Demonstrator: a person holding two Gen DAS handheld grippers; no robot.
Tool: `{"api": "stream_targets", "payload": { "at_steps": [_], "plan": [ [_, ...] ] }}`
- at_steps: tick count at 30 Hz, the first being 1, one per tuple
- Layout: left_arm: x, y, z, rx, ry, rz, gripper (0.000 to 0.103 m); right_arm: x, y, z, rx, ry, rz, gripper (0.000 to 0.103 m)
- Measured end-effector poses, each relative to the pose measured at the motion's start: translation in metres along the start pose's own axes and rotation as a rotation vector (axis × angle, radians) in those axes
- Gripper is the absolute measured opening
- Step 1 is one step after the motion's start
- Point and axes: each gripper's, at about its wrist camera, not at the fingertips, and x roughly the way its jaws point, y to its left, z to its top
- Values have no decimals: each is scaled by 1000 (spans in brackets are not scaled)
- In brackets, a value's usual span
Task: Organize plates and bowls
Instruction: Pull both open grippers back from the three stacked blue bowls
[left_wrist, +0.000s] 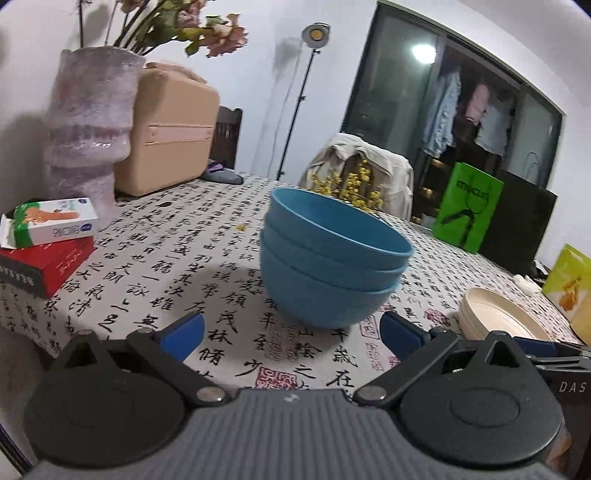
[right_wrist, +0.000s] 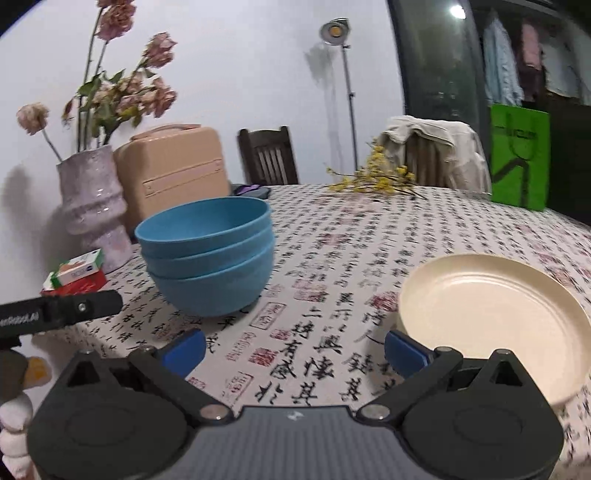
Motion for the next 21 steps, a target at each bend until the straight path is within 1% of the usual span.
{"api": "stream_targets", "payload": {
  "at_steps": [5, 12, 16, 21],
  "plan": [
    [-1, 9, 1, -36, 7, -34, 103, -6, 1, -2, 38, 10, -16, 103],
    [-1, 17, -1, -54, 22, -76, 103, -8, 11, -2, 31, 29, -26, 103],
    [2, 22, -2, -64, 32, -66, 103, -9, 13, 1, 18, 5, -26, 103],
    [4, 30, 1, -61, 16, -39, 103, -3, 13, 10, -7, -8, -57, 103]
  ]
}}
